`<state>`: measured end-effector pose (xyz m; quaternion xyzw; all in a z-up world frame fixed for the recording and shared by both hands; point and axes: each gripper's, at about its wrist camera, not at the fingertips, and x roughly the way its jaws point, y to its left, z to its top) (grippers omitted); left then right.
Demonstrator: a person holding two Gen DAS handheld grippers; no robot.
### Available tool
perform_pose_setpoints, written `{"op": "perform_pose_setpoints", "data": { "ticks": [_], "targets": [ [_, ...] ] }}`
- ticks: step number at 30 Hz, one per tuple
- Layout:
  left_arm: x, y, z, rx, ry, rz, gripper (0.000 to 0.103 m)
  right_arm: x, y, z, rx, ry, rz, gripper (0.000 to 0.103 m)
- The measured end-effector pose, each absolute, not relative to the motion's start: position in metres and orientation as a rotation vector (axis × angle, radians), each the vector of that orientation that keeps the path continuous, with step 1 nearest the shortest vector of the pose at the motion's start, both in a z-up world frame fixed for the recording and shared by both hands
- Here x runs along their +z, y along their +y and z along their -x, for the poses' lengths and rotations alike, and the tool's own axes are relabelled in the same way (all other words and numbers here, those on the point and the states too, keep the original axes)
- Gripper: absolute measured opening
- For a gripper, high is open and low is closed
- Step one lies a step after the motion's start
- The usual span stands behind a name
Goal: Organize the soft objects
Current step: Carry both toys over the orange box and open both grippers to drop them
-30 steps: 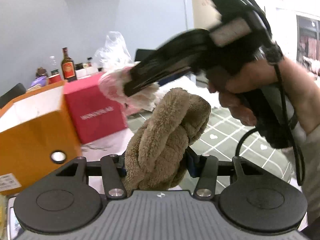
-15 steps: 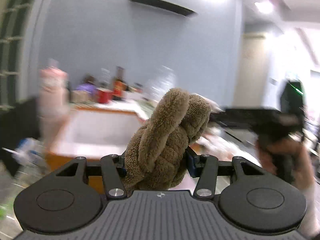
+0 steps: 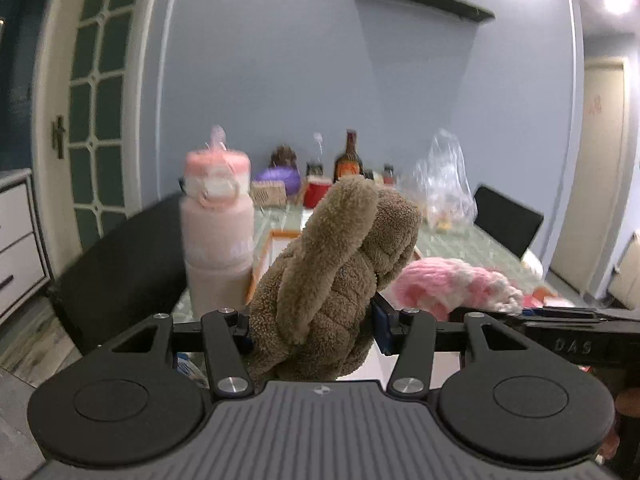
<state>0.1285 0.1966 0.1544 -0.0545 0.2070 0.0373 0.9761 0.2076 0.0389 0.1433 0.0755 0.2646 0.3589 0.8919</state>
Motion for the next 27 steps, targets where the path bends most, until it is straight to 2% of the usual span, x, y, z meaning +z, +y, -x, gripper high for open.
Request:
{"op": "perform_pose_setpoints", "data": {
  "ticks": [18,21,23,24,25,26,27],
  "targets": [
    [0.115,0.209,-0.177,0.125,0.561,0.019,0.061,0.120,0.070,-0.201,0.677,0.540,0.042,0.040],
    [0.109,0.203,-0.174,0.103,0.559,-0.063,0.066,0.120,0.071,-0.200,0.669,0.537,0.054,0.040],
    [0.112,0.201,-0.163,0.079,0.509,-0.099,0.078,0.120,0.071,-0.200,0.666,0.534,0.060,0.038],
    [0.115,0.200,-0.155,0.069,0.473,-0.106,0.080,0.119,0.071,-0.200,0.667,0.540,0.059,0.031],
    [0.119,0.200,-0.148,0.072,0.446,-0.108,0.090,0.118,0.071,-0.201,0.676,0.548,0.053,0.031],
    [0.123,0.202,-0.142,0.072,0.421,-0.103,0.095,0.116,0.071,-0.201,0.684,0.555,0.049,0.031],
    [0.127,0.204,-0.136,0.068,0.396,-0.088,0.095,0.116,0.071,-0.201,0.684,0.557,0.040,0.031]
  ]
}}
